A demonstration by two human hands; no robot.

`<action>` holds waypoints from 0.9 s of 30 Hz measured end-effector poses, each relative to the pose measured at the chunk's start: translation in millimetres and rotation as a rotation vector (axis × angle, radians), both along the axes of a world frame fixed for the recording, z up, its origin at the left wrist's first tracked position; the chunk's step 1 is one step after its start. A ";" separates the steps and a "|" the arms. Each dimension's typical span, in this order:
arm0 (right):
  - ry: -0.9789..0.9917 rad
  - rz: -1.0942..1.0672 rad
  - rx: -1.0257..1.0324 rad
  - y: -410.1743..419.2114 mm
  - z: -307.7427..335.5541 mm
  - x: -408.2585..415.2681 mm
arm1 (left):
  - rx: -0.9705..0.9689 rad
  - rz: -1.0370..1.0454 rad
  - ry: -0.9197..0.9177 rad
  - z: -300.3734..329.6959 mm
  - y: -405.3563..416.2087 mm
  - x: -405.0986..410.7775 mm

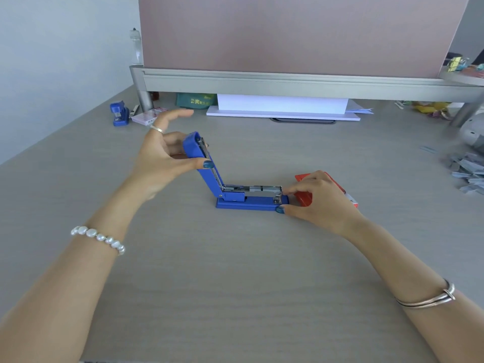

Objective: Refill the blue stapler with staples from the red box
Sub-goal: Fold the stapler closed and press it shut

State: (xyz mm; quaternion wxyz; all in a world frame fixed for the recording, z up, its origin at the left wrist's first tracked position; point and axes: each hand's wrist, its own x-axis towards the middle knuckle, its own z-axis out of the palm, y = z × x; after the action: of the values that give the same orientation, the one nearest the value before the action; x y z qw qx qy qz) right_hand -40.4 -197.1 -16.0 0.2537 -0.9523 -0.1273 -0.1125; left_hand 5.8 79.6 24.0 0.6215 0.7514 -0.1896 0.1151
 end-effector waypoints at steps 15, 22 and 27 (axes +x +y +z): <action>0.017 0.006 0.009 0.7 2.0 -2.8 | 0.105 -0.130 -0.103 -17.9 -62.4 -10.1; 0.029 0.002 0.022 0.4 1.0 -2.3 | 0.330 -0.159 -0.136 -26.3 -69.9 -12.1; 0.048 -0.005 0.058 1.7 1.2 -2.2 | 0.547 -0.204 -0.207 -38.1 -71.6 -10.6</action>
State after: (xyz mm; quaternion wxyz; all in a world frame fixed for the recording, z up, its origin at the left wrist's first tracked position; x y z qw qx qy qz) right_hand -42.7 -195.5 -14.8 0.2838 -0.9472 -0.1154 -0.0941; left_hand -4.8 8.0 -14.1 0.3820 0.8521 -0.3503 0.0729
